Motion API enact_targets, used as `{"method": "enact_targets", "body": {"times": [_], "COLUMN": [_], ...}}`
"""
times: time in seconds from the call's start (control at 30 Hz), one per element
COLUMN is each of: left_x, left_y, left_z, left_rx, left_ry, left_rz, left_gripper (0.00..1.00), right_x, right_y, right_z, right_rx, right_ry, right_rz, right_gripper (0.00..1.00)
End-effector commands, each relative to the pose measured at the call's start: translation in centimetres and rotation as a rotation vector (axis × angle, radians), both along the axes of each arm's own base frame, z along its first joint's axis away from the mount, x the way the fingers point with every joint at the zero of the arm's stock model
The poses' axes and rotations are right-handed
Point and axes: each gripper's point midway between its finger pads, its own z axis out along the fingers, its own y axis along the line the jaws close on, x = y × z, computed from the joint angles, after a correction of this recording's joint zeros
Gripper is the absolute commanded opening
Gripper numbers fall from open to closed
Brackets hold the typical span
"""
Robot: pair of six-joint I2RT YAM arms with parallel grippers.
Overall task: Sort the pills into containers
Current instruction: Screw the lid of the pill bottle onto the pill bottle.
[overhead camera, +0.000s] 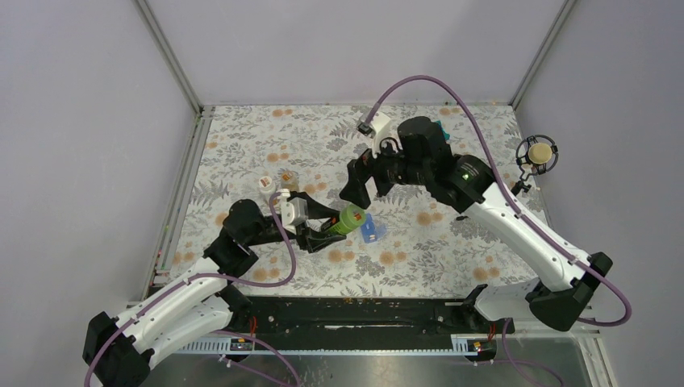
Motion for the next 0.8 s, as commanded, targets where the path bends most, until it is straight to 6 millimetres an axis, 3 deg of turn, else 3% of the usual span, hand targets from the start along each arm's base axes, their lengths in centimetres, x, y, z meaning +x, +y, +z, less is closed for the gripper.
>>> {"method": "enact_targets", "body": {"times": [0.0,0.17,0.23,0.4,0.77], "left_x": [-0.4,-0.5,-0.7,-1.2,-1.4], "left_y": [0.1,0.1,0.1,0.1,-0.1], "left_z": [3.7,3.8,3.9,3.9,3.8], "left_rx": [-0.071,-0.070,-0.071,-0.069,-0.067], "left_ry": [-0.101,-0.103,-0.105,-0.105,-0.102], "left_rz": [-0.013,-0.017,-0.026,-0.052,-0.069], "left_gripper": [0.00,0.00,0.00,0.00,0.00], "right_x": [-2.4,-8.1,-9.3,-7.8,-5.1], "right_y": [-0.8,-1.2,-1.5,-1.5,1.1], "right_z": [3.0,1.6,1.1,0.8,0.3], "right_rx": [0.084,0.090,0.085,0.046,0.055], "right_ry": [-0.067,-0.065,-0.056,-0.071,0.022], "right_rz": [0.083,0.412,0.476,0.410,0.336], "right_gripper": [1.00,1.00,0.99,1.00,0.99]}}
